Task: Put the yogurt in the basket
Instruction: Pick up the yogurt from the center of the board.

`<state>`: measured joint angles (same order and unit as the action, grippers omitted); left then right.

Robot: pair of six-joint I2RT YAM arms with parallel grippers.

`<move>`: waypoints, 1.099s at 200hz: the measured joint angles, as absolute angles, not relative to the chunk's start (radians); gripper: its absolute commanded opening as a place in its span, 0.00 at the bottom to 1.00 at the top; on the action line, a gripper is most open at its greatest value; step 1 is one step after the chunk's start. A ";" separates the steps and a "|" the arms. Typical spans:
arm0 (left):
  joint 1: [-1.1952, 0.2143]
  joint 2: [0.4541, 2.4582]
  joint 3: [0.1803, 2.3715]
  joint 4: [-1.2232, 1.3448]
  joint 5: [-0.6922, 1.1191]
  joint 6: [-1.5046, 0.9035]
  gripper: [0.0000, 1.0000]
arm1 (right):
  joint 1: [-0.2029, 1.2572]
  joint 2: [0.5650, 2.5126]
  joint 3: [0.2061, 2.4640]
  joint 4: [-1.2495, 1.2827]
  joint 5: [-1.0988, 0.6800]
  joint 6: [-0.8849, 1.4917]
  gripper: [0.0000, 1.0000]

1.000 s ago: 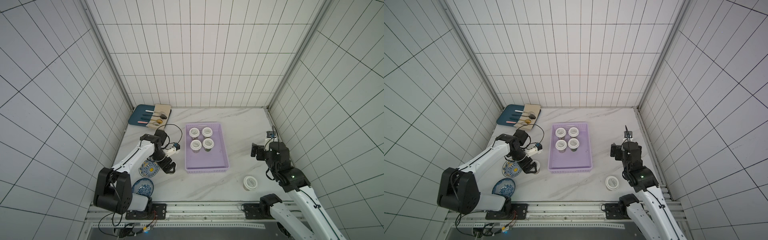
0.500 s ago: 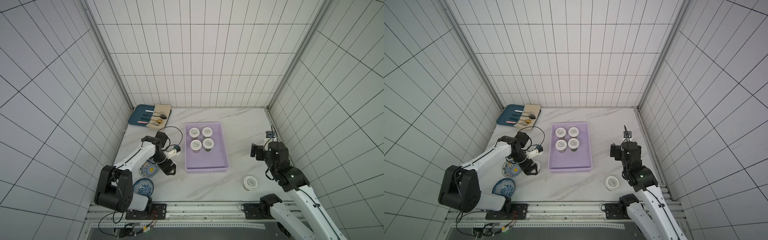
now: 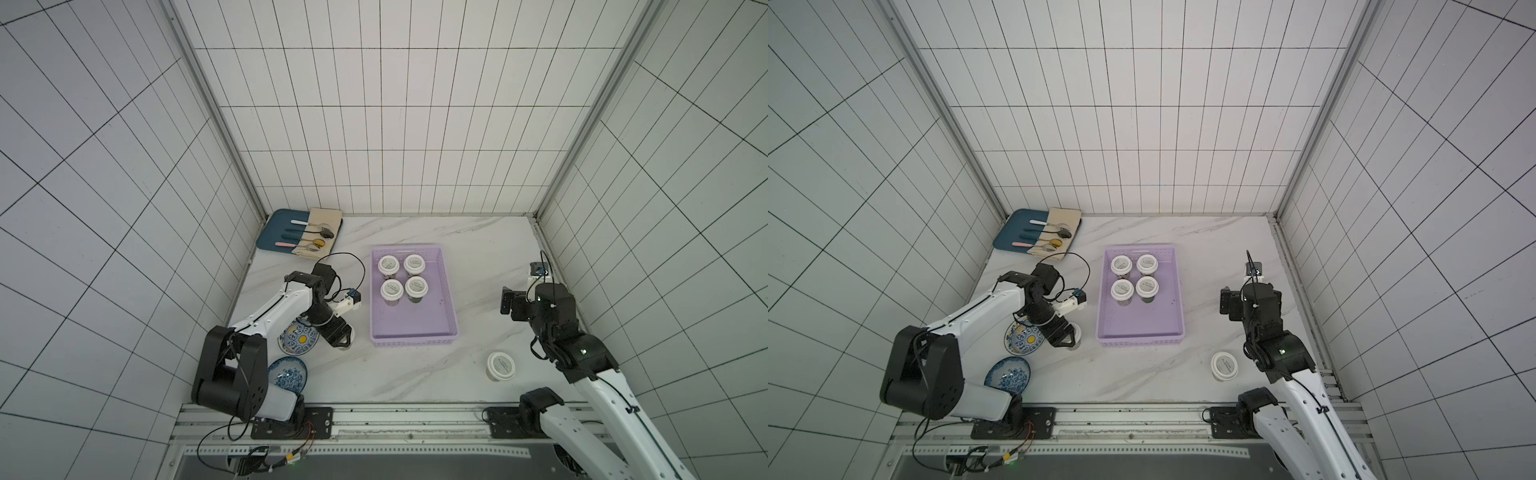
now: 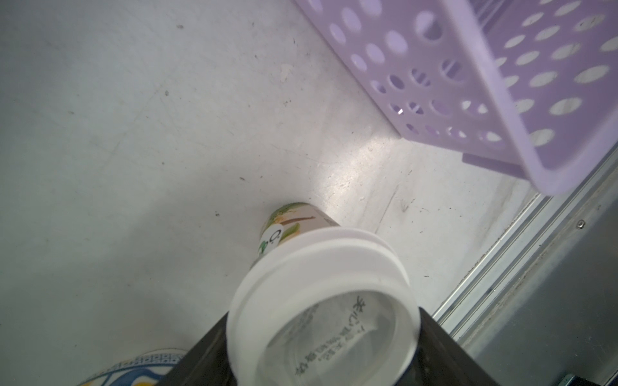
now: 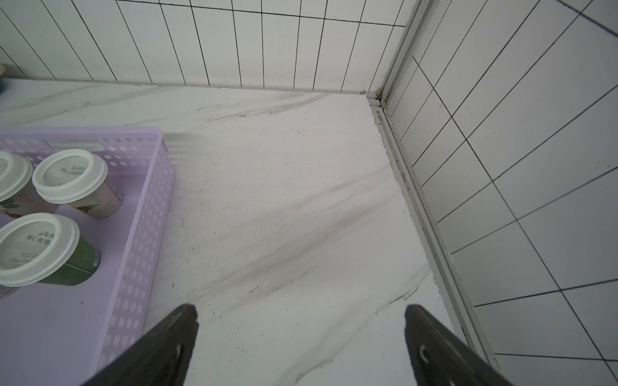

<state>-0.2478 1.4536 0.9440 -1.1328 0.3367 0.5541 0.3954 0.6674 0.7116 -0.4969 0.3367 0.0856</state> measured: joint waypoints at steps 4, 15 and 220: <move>-0.248 1.454 0.944 -1.133 0.338 0.554 0.76 | 0.395 0.667 0.712 -0.496 0.337 0.086 0.99; -0.248 1.454 0.944 -1.133 0.338 0.552 0.74 | 0.396 0.667 0.712 -0.496 0.337 0.086 0.99; -0.297 1.401 1.277 -1.251 0.464 0.515 0.67 | 0.406 0.670 0.707 -0.490 0.353 0.084 0.99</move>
